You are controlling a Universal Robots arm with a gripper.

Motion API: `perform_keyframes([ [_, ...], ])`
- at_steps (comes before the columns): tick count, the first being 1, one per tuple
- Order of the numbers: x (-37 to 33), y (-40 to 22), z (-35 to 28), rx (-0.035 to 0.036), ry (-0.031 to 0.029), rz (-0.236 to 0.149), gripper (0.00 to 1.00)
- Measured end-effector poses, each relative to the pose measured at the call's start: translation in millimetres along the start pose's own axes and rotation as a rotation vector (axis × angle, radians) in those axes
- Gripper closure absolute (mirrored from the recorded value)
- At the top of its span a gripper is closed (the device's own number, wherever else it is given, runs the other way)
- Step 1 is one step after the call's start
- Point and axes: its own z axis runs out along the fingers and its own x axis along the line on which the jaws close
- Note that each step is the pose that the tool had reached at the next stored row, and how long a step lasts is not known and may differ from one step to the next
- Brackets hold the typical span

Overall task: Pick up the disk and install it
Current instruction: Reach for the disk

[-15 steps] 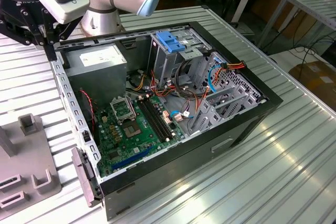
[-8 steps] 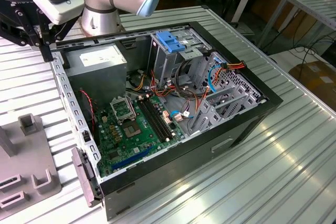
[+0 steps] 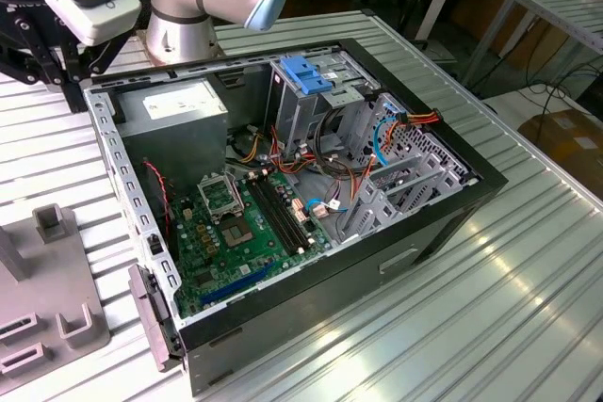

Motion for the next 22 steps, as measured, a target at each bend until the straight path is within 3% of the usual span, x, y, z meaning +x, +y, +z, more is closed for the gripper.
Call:
perform_keyframes([
  [22,19.3,-1.5,-0.6,0.0001,0.0,0.0,0.9],
])
